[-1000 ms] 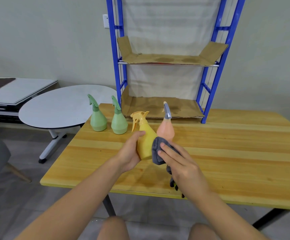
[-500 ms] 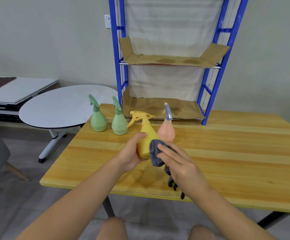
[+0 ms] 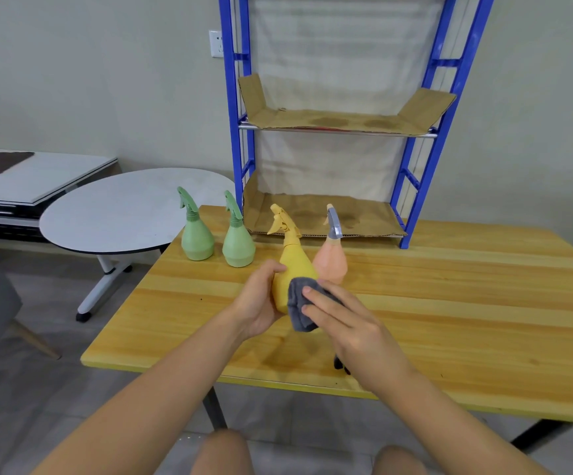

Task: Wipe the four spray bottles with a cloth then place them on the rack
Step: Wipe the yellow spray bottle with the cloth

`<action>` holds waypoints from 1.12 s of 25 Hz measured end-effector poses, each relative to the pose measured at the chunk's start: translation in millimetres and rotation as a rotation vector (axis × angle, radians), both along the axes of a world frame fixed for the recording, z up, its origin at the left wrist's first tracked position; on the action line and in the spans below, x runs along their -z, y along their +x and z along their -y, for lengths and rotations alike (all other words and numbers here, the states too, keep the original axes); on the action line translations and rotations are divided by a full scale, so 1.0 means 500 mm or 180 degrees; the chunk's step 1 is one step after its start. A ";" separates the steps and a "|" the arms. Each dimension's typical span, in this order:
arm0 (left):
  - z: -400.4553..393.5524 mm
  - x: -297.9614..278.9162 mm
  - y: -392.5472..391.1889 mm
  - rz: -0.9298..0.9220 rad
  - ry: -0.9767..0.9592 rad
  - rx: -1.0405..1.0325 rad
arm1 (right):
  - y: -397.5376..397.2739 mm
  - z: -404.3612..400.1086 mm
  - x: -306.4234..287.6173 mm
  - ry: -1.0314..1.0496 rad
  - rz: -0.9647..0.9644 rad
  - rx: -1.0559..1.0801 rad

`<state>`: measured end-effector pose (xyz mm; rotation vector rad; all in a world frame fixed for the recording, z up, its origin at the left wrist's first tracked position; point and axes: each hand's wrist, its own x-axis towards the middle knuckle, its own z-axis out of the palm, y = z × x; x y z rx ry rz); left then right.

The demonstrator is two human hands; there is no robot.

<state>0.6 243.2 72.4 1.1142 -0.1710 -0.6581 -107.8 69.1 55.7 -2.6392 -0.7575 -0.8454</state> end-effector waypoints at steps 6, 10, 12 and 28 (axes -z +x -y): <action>-0.006 0.010 0.000 0.0170 0.0299 -0.0004 | -0.007 0.001 -0.003 -0.0204 0.0131 -0.0079; 0.000 0.008 -0.002 0.0107 0.0206 -0.0009 | -0.006 -0.007 -0.004 0.0062 0.0103 0.0115; -0.004 0.008 0.007 0.0012 0.0186 -0.0034 | -0.007 -0.009 -0.005 -0.0311 0.0182 -0.0011; 0.006 0.016 -0.005 0.0399 0.0064 -0.0436 | -0.019 -0.028 -0.006 -0.0494 0.0404 0.0154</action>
